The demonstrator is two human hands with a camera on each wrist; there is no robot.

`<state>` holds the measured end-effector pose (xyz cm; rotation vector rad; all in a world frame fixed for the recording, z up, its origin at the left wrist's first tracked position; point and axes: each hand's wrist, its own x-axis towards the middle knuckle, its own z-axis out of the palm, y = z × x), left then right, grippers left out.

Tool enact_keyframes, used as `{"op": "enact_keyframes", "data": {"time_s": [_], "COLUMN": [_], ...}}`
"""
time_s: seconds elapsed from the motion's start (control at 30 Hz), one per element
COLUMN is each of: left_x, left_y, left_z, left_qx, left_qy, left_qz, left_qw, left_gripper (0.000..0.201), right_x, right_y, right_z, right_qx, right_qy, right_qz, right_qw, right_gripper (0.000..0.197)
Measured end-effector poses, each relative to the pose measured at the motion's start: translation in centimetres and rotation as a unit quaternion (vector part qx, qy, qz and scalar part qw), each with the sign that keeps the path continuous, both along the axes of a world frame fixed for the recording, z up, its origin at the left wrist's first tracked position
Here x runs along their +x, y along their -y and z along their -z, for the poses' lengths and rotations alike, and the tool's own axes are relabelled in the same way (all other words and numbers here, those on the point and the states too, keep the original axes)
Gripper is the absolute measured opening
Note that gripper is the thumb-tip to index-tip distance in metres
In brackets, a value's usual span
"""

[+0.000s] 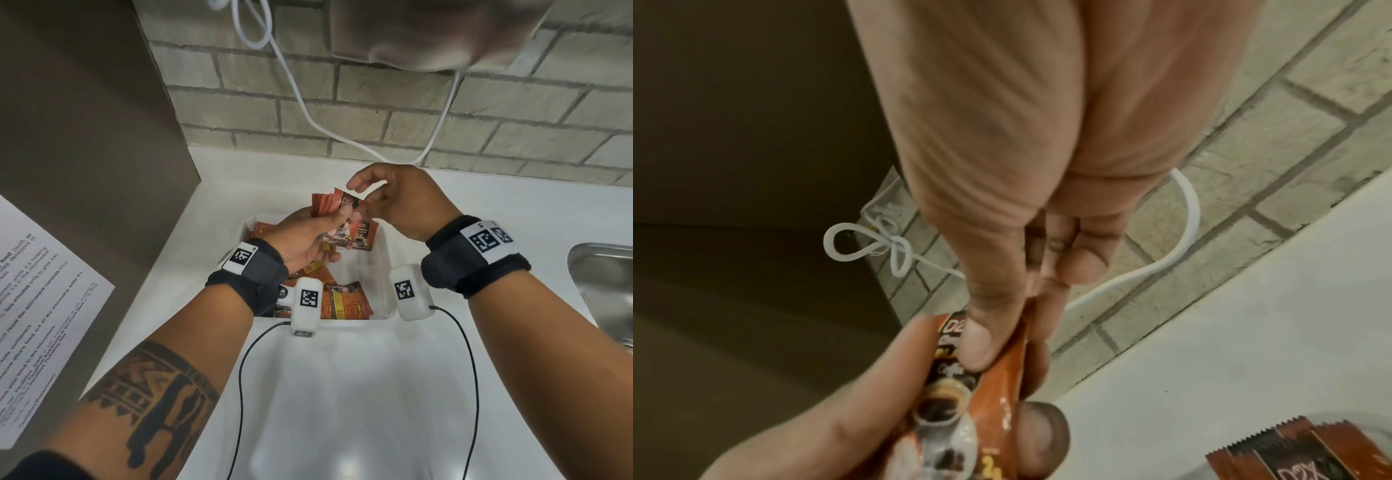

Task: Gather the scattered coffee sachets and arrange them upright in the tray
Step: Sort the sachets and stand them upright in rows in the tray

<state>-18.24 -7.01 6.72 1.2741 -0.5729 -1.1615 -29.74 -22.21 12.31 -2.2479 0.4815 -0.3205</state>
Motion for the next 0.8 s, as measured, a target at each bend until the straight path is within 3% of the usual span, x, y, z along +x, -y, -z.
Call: {"op": "enact_keyframes", "data": {"time_s": [0.17,0.23,0.37,0.43,0.57,0.8], "left_x": [0.6,1.3,2.2,1.8,-0.4,-1.7], "left_y": [0.6,0.5,0.5,1.0,3.4,7.3], "left_z": [0.5,1.1,2.5,3.3,4.2,5.8], "left_qx": [0.018,0.042,0.162,0.232,0.271,0.308], "left_qy": [0.053,0.068,0.097,0.106,0.111,0.116], "left_qz": [-0.004,-0.02,-0.023,0.023,0.088,0.139], "left_qw": [0.998,0.997,0.982,0.967,0.952,0.934], "left_gripper": [0.016,0.021,0.028,0.034,0.035,0.032], "right_x": [0.4,0.4,1.0,1.8,3.2,4.5], "right_y": [1.6,2.3,4.0,4.7,5.5,6.6], "right_z": [0.1,0.5,2.5,4.1,7.0,9.4], "right_qx": [-0.017,-0.018,-0.058,-0.115,-0.174,-0.18], "right_qy": [-0.011,-0.014,-0.074,-0.133,-0.217,-0.262], "right_qz": [0.031,0.04,0.033,0.02,0.007,0.018], "right_qw": [0.999,0.999,0.995,0.984,0.96,0.948], "right_gripper": [0.024,0.018,0.009,0.013,0.021,0.031]}}
